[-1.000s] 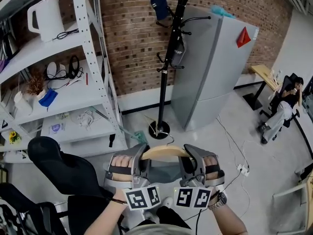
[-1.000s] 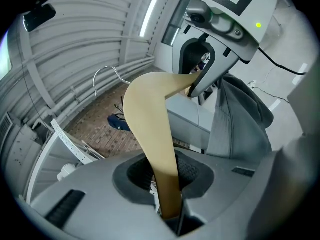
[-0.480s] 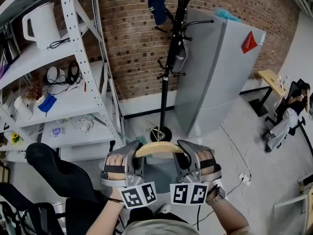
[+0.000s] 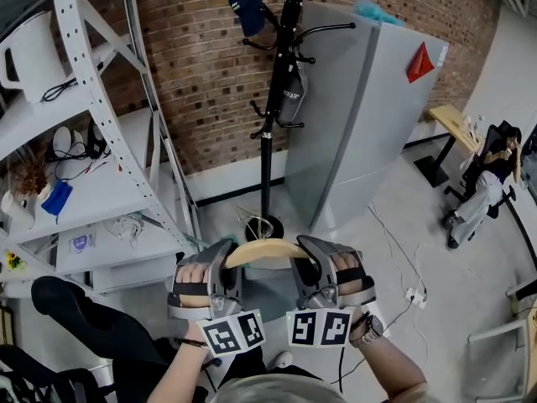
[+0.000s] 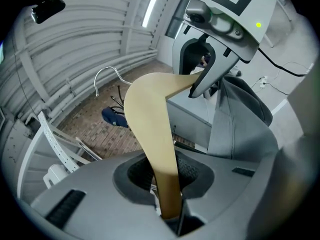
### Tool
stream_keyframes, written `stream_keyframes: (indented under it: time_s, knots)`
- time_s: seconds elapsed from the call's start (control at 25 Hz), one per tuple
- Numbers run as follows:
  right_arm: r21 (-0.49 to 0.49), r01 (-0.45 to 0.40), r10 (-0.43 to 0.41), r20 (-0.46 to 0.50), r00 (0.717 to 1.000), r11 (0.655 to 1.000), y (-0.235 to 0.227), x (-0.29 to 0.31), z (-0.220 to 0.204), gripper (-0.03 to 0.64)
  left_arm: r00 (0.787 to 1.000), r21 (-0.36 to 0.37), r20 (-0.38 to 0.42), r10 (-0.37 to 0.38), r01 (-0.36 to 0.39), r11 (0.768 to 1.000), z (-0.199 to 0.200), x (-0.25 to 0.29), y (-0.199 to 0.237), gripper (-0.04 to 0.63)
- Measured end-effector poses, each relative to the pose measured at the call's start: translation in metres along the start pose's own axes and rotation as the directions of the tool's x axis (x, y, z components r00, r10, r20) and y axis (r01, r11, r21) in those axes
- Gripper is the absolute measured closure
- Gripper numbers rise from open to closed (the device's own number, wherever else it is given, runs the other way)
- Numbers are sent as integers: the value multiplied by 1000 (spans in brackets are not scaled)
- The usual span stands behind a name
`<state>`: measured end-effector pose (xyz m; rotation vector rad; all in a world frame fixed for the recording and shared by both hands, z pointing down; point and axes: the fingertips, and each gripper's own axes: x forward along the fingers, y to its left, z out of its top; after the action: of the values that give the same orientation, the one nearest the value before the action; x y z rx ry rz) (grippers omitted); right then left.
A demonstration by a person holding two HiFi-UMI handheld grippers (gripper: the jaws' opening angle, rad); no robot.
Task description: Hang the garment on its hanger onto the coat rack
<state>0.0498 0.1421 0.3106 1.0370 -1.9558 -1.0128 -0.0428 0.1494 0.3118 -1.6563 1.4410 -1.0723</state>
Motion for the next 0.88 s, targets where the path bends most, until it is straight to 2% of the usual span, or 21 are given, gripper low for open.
stream_keyframes:
  time_s: [0.2, 0.68, 0.88]
  knots:
    - [7, 1, -1, -40, 999, 1000, -9, 52, -4, 514, 999, 0, 25, -34, 34, 999, -17, 54, 9, 529]
    - [51, 74, -67, -125, 990, 996, -39, 143, -22, 514, 990, 58, 130, -50, 42, 997, -26, 162, 35, 529]
    - [65, 51, -40, -164, 986, 997, -37, 172, -40, 513, 987, 67, 132, -88, 79, 995, -31, 197, 25, 529]
